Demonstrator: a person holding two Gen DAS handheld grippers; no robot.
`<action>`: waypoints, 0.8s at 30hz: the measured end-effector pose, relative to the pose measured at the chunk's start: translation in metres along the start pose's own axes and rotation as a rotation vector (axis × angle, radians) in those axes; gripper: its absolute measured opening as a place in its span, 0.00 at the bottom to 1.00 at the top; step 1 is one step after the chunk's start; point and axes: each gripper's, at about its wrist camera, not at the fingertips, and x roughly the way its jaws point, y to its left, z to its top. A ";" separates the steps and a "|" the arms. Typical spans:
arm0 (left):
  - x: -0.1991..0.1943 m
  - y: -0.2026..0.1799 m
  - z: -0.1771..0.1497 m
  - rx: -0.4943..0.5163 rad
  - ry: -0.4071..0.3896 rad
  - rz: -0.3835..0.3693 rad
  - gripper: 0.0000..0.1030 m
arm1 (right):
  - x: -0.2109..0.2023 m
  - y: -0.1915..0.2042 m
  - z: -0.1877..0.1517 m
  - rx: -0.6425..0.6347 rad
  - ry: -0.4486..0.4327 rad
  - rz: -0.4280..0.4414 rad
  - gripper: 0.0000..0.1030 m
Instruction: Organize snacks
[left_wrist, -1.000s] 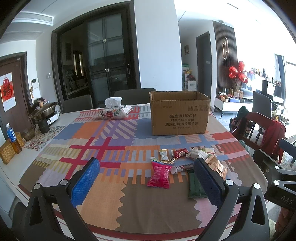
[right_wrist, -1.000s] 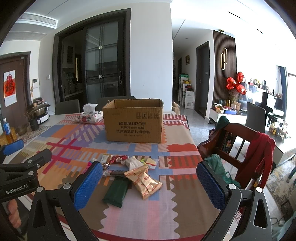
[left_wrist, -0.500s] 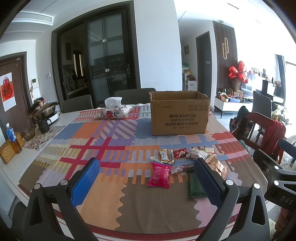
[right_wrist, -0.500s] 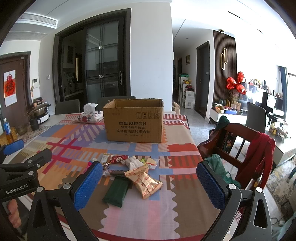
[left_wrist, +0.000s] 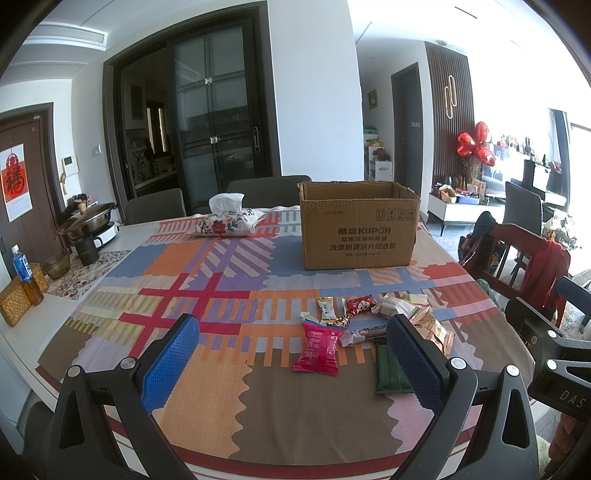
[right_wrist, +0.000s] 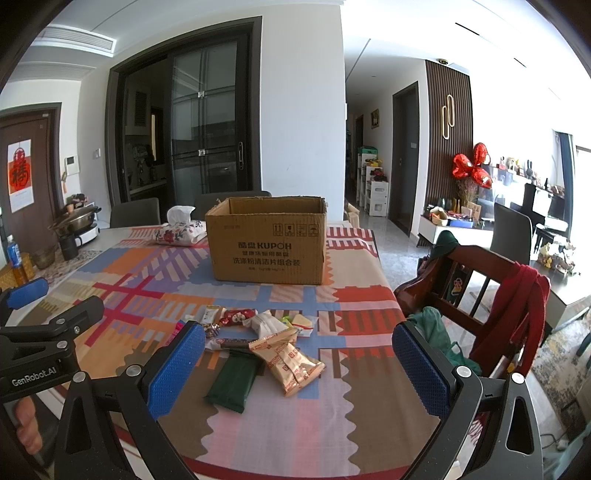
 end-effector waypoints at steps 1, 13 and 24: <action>0.000 0.000 0.000 0.000 0.000 0.000 1.00 | 0.000 0.000 0.000 0.000 0.000 0.000 0.99; 0.000 0.000 0.000 -0.001 0.000 -0.002 1.00 | 0.000 -0.003 -0.001 -0.001 0.003 0.006 1.00; 0.007 -0.002 -0.009 -0.002 0.015 -0.025 1.00 | 0.015 0.002 -0.003 0.003 0.061 0.062 0.99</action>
